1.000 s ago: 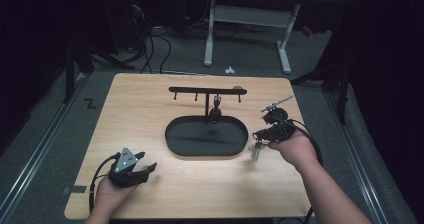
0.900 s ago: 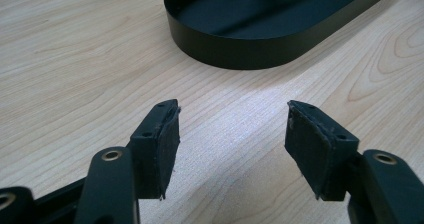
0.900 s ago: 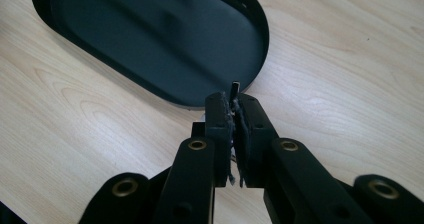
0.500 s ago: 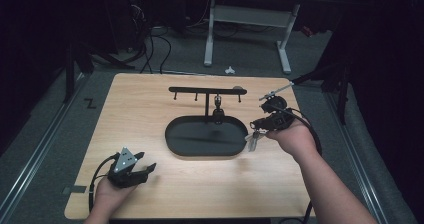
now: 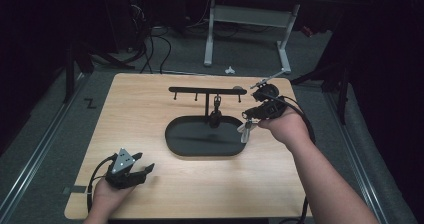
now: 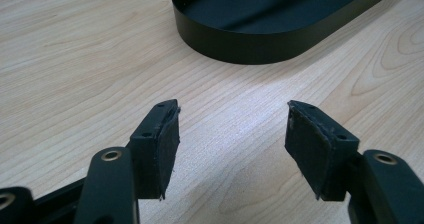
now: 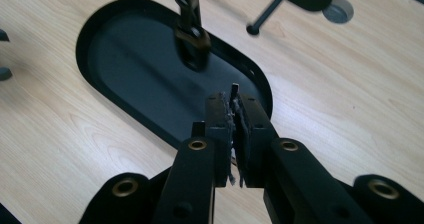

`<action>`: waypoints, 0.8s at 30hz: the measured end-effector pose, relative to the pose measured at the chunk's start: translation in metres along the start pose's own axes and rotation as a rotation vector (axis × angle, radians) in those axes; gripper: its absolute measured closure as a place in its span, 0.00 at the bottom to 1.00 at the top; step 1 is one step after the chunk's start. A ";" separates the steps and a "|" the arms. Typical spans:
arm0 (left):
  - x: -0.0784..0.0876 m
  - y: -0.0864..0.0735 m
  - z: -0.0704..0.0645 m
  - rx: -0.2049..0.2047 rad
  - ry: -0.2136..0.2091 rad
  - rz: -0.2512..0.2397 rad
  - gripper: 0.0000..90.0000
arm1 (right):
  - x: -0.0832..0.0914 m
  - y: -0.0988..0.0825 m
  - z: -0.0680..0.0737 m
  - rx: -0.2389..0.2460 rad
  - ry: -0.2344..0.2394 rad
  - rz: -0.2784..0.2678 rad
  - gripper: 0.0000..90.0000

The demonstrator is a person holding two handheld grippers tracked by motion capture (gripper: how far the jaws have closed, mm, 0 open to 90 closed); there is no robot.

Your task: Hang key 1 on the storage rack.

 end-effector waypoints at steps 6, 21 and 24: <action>0.001 0.000 0.000 0.001 -0.001 0.002 0.43 | 0.005 0.014 0.006 0.016 -0.003 -0.014 0.95; 0.001 -0.001 0.001 0.001 0.000 0.001 0.43 | 0.003 0.034 0.000 -0.004 -0.005 -0.035 0.95; 0.001 -0.001 0.001 0.002 0.000 0.002 0.43 | 0.000 0.036 -0.002 -0.012 -0.008 -0.033 0.95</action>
Point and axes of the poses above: each handheld gripper's, and its own axes: x roughly backward along the jaws, y roughly out of its top, z roughly to its left, the point moved 1 cm from there along -x, roughly forward along the jaws, and after that the axes turned 9 degrees about z, right-handed, at the moved point
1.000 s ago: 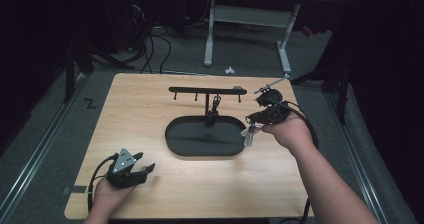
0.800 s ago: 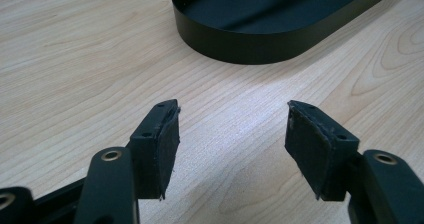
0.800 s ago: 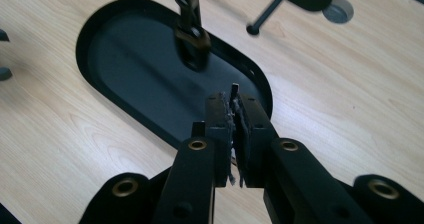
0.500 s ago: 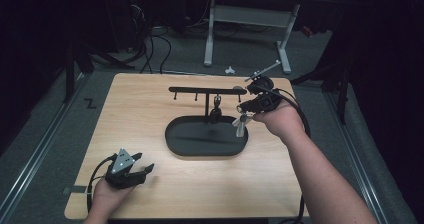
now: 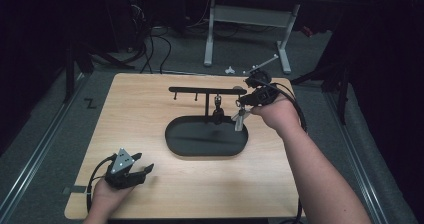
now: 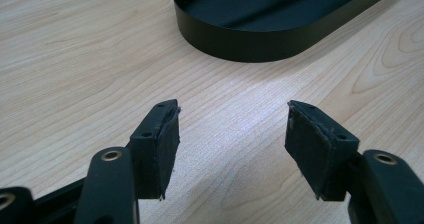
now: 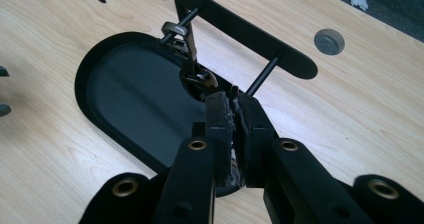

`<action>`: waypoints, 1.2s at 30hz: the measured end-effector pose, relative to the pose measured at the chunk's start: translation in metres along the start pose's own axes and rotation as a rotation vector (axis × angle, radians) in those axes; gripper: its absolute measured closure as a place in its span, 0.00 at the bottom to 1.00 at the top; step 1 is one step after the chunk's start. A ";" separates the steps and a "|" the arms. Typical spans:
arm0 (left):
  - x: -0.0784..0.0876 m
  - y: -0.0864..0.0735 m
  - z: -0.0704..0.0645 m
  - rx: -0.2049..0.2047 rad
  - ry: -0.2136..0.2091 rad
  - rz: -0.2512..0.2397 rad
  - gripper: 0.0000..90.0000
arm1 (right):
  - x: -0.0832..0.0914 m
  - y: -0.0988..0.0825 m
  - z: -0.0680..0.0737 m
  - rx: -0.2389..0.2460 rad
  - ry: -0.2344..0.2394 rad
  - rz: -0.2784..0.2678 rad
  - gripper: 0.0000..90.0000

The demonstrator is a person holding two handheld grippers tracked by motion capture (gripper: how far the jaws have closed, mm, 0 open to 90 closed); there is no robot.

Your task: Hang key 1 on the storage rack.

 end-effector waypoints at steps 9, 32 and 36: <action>-0.001 0.000 0.000 -0.002 -0.003 0.003 0.43 | -0.002 0.001 -0.007 -0.017 -0.007 -0.011 0.95; -0.001 -0.001 0.000 -0.003 -0.003 0.007 0.43 | -0.020 0.001 -0.016 -0.040 -0.019 -0.001 0.95; 0.000 -0.001 0.000 -0.003 -0.005 0.008 0.43 | -0.026 0.000 -0.018 -0.048 -0.023 0.000 0.95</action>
Point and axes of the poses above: each handheld gripper's, and its own axes: x roughly backward along the jaws, y roughly out of its top, z roughly to its left, the point moved 1 cm from there along -x, roughly forward along the jaws, and after that the axes turned 9 degrees about z, right-handed, at the moved point
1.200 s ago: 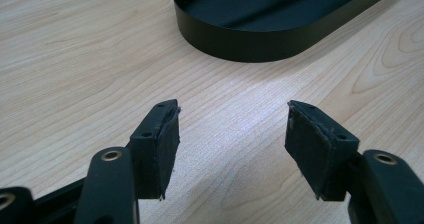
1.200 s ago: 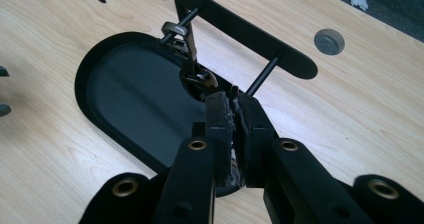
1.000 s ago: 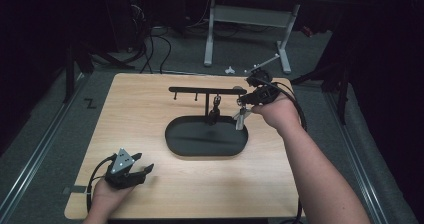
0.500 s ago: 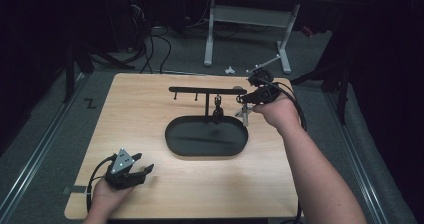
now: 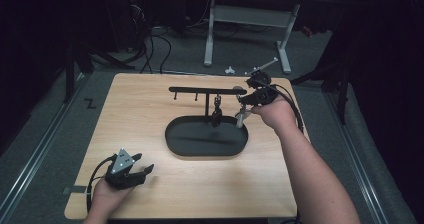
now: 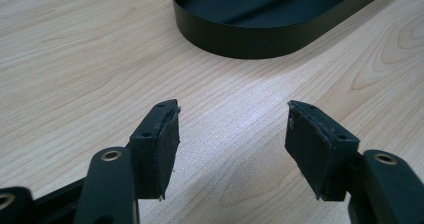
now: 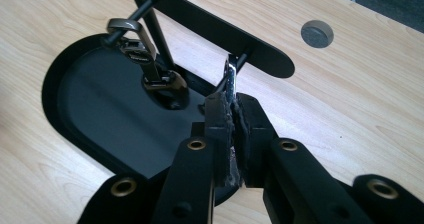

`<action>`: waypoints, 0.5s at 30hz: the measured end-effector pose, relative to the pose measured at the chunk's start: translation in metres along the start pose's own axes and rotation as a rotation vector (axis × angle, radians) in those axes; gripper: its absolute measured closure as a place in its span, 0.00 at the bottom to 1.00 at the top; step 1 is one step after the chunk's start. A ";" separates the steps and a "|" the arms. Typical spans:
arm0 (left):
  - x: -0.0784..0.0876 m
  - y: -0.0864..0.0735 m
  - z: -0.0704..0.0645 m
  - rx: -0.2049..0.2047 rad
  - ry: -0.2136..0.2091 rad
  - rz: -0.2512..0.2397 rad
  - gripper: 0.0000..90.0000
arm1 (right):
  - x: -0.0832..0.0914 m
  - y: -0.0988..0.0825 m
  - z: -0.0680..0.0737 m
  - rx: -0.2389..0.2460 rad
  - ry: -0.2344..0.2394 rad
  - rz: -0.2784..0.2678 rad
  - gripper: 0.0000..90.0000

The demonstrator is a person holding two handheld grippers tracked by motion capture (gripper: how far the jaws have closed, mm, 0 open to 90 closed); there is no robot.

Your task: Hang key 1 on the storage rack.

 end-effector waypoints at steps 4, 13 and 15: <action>0.000 0.000 0.000 0.001 0.000 -0.001 0.43 | -0.004 -0.001 -0.002 -0.014 0.004 0.000 0.94; 0.000 0.000 -0.001 -0.002 -0.002 0.005 0.43 | -0.009 -0.004 -0.006 -0.042 0.021 -0.013 0.93; -0.001 0.000 -0.001 -0.002 -0.001 0.004 0.43 | -0.011 -0.005 -0.006 -0.040 0.018 -0.008 0.92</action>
Point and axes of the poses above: each handheld gripper's, and its own axes: x roughly backward along the jaws, y roughly out of its top, z roughly to its left, the point moved 1 cm from there along -x, roughly forward along the jaws, and after that the axes turned 9 degrees about z, right-handed, at the moved point
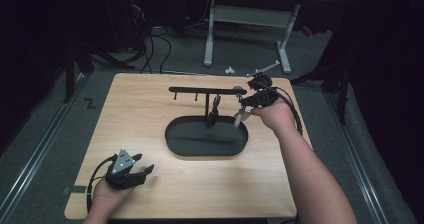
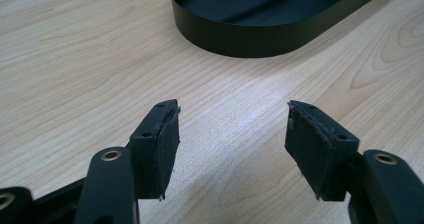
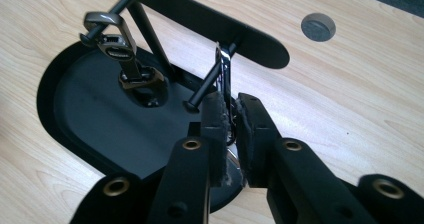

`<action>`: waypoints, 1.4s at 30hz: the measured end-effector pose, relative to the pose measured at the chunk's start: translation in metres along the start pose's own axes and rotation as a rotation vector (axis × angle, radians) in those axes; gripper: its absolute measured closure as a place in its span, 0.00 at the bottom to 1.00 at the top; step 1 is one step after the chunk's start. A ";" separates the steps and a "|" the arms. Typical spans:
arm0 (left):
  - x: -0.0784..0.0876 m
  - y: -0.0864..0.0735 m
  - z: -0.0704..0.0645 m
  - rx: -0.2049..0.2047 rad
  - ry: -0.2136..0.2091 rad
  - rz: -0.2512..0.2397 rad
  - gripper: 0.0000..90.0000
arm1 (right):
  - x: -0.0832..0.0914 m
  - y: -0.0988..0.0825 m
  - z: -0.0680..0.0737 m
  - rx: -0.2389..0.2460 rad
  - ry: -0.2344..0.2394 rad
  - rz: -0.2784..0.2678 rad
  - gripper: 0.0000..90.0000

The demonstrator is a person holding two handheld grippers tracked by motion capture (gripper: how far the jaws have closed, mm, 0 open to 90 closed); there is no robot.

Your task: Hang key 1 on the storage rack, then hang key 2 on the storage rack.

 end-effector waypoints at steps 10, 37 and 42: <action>0.000 -0.001 0.000 0.003 0.000 0.001 0.43 | -0.006 -0.002 0.001 -0.012 0.011 0.011 0.93; -0.006 0.005 -0.005 -0.014 -0.008 0.012 0.42 | -0.034 -0.077 -0.026 -0.061 -0.072 -0.093 0.42; -0.006 0.004 -0.006 -0.009 -0.008 0.011 0.42 | -0.049 -0.103 -0.021 -0.031 -0.108 -0.153 0.36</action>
Point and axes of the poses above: each handheld gripper's, and its own axes: x roughly backward along the jaws, y roughly out of its top, z roughly to its left, the point moved 1 cm from there along -x, roughly forward along the jaws, and after that the axes turned 9 degrees about z, right-handed, at the moved point
